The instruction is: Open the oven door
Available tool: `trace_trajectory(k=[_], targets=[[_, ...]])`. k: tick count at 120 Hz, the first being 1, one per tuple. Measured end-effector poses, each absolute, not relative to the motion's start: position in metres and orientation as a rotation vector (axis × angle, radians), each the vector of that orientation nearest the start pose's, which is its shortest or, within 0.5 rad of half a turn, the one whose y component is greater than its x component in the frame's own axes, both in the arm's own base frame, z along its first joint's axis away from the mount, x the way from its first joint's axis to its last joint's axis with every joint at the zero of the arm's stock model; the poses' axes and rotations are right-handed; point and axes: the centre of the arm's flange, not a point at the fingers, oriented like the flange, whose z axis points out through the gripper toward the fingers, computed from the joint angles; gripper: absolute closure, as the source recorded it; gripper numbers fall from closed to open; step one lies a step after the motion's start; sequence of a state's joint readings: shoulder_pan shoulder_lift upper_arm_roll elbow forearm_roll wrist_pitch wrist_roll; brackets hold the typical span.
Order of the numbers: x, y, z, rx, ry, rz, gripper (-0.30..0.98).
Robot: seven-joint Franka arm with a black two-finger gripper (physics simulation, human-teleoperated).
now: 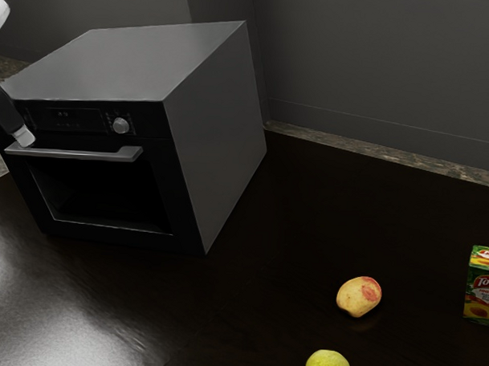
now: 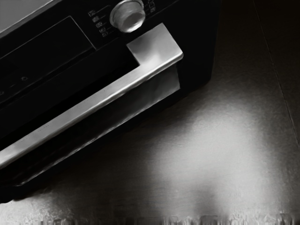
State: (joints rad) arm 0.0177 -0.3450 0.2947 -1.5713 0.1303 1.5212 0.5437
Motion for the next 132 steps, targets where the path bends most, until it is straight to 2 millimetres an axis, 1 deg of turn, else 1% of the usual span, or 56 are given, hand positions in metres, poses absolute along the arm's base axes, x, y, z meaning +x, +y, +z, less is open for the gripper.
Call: trace_trajectory(k=[4, 11, 16, 20, 25, 35, 45, 55, 70, 79, 86, 98, 114, 125, 132], targets=[[0.386, 0.190, 0.754, -2.940, 0.384, -0.330, 0.00], [0.386, 0.213, 0.711, -2.900, 0.484, -0.296, 0.00], [0.389, 0.233, 0.691, -2.867, 0.535, -0.294, 0.00], [0.394, 0.241, 0.682, -2.830, 0.586, -0.303, 0.00], [0.399, 0.246, 0.680, -2.779, 0.653, -0.328, 0.00], [0.403, 0.249, 0.683, -2.681, 0.773, -0.375, 0.00], [0.398, 0.247, 0.674, -2.610, 0.889, -0.408, 0.00], [0.395, 0.245, 0.672, -2.548, 0.980, -0.433, 0.00], [0.395, 0.245, 0.673, -2.469, 1.079, -0.451, 0.00], [0.392, 0.256, 0.673, -2.466, 1.095, -0.484, 0.00], [0.391, 0.261, 0.673, -2.461, 1.117, -0.496, 0.00], [0.405, 0.264, 0.667, -2.446, 1.169, -0.467, 0.00], [0.414, 0.264, 0.658, -2.423, 1.236, -0.438, 0.00], [0.423, 0.265, 0.644, -2.414, 1.281, -0.402, 0.00], [0.426, 0.265, 0.641, -2.402, 1.303, -0.393, 0.00]])
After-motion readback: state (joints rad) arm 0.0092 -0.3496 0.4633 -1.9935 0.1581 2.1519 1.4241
